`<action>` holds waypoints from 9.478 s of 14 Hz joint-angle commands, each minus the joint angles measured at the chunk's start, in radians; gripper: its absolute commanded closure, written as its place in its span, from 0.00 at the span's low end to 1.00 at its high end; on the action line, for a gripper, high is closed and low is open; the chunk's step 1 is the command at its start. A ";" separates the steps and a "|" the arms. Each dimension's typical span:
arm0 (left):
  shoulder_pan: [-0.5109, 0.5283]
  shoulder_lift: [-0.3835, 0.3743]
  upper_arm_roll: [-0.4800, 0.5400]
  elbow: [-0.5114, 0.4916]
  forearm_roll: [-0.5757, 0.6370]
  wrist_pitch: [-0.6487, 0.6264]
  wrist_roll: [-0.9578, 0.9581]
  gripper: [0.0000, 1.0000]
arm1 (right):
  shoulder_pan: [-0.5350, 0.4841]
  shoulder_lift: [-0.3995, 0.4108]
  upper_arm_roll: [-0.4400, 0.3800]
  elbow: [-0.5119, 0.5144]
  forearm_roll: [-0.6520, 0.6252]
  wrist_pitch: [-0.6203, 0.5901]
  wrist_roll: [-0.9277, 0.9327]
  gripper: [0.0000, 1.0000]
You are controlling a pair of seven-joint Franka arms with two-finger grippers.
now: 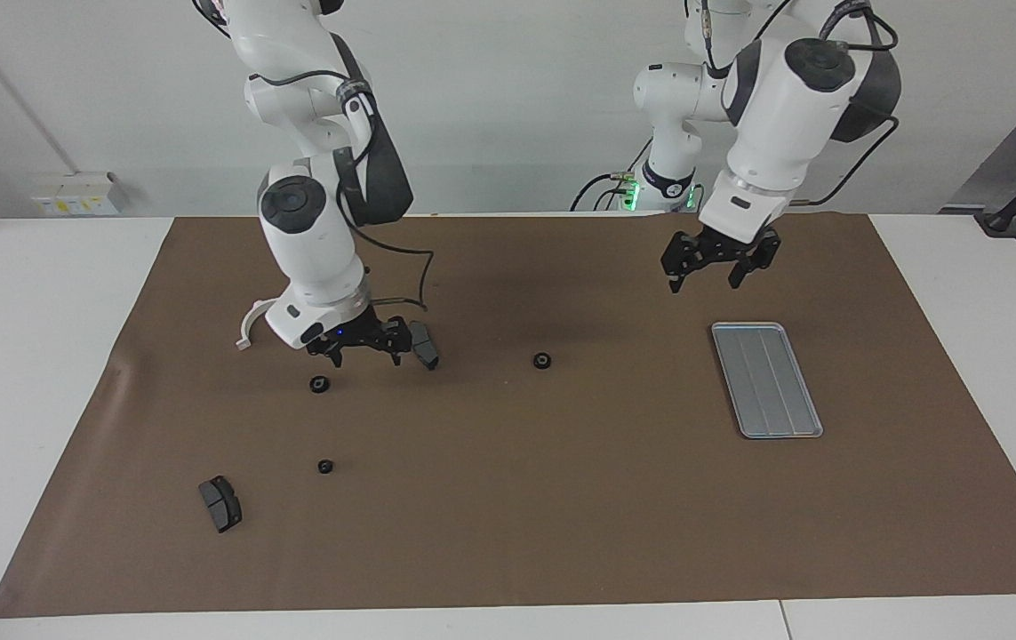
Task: Pick bearing gear from pile to tray
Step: 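Reach the left gripper to the bearing while the right gripper returns, then grasp the bearing with the left gripper while the right gripper grasps another, then place the bearing on the tray while the right gripper carries another, then reach the left gripper to the second bearing while the right gripper returns, then grasp the second bearing with the left gripper while the right gripper grasps another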
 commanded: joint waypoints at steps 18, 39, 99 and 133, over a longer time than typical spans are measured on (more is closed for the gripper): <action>-0.295 0.348 0.023 -0.067 0.054 0.414 -0.390 0.00 | -0.153 -0.052 0.020 -0.379 -0.010 0.340 -0.551 0.36; -0.314 0.310 0.020 -0.172 0.056 0.465 -0.458 0.58 | -0.139 -0.032 0.021 -0.385 0.005 0.431 -0.517 0.45; -0.229 0.376 0.026 0.023 0.043 0.403 -0.182 0.13 | -0.044 0.353 0.020 0.248 -0.211 0.296 0.030 0.00; -0.304 0.385 0.024 -0.120 0.068 0.589 -0.199 0.56 | -0.116 0.373 0.027 0.242 0.012 0.276 -0.108 0.52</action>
